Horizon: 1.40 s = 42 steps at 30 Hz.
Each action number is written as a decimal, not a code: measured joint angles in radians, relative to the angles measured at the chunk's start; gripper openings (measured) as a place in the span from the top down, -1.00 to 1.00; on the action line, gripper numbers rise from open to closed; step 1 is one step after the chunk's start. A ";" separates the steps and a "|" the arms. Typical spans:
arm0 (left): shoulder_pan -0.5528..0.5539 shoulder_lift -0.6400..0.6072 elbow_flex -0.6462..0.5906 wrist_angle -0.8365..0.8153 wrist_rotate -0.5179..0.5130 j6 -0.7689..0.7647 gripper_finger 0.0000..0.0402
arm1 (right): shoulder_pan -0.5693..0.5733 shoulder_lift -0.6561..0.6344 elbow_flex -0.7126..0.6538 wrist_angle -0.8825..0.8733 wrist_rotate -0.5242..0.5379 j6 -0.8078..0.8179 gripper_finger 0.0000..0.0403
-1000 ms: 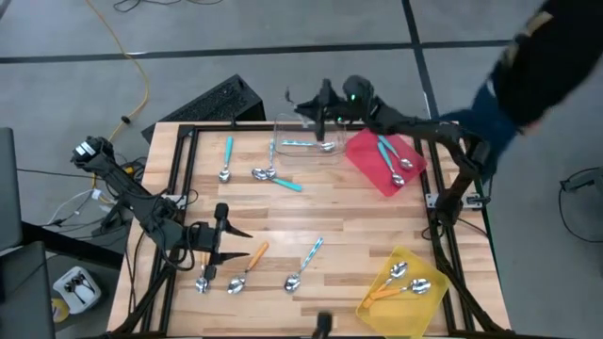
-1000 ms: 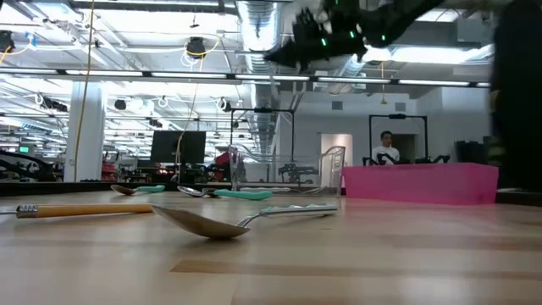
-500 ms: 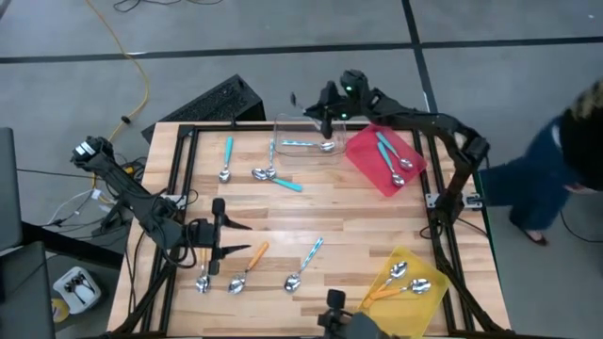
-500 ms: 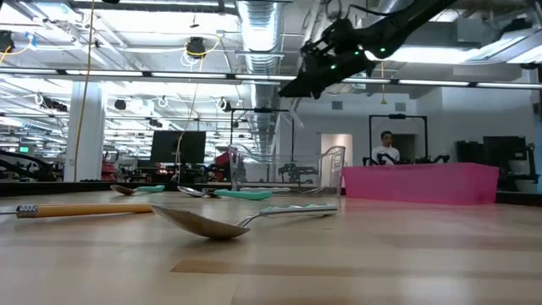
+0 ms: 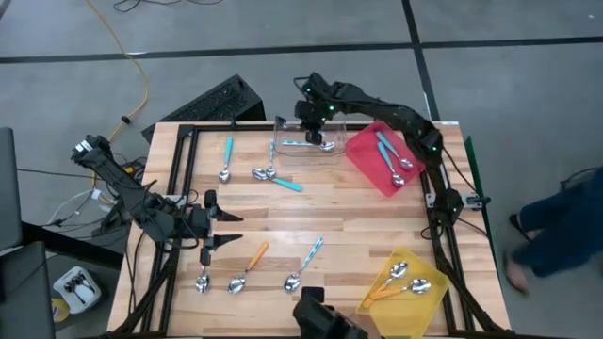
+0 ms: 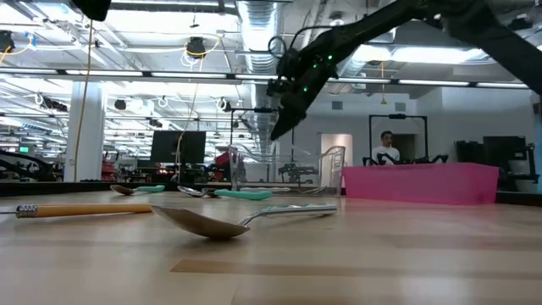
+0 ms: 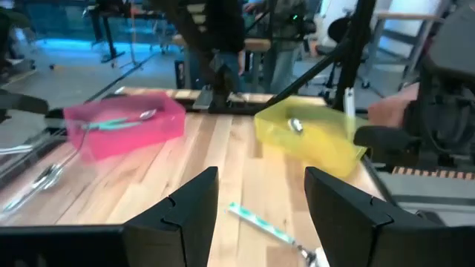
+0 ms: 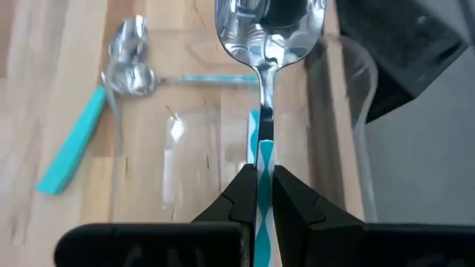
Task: Sort silverware by color (type)
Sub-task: Put the white-blue spoon into the transparent bin
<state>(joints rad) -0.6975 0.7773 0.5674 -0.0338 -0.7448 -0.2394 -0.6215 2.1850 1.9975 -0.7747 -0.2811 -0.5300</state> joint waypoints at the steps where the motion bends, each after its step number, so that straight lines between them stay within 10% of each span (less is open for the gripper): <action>1: 0.000 -0.001 0.000 -0.008 -0.005 -0.004 0.08 | 0.000 0.017 0.009 -0.003 0.001 -0.002 0.76; 42: 0.000 0.002 0.000 -0.033 -0.019 -0.018 0.08 | -0.008 0.144 0.010 -0.110 0.132 0.048 0.69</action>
<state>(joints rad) -0.6975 0.7795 0.5674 -0.0673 -0.7642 -0.2573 -0.6299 2.3291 2.0075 -0.8845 -0.1490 -0.4818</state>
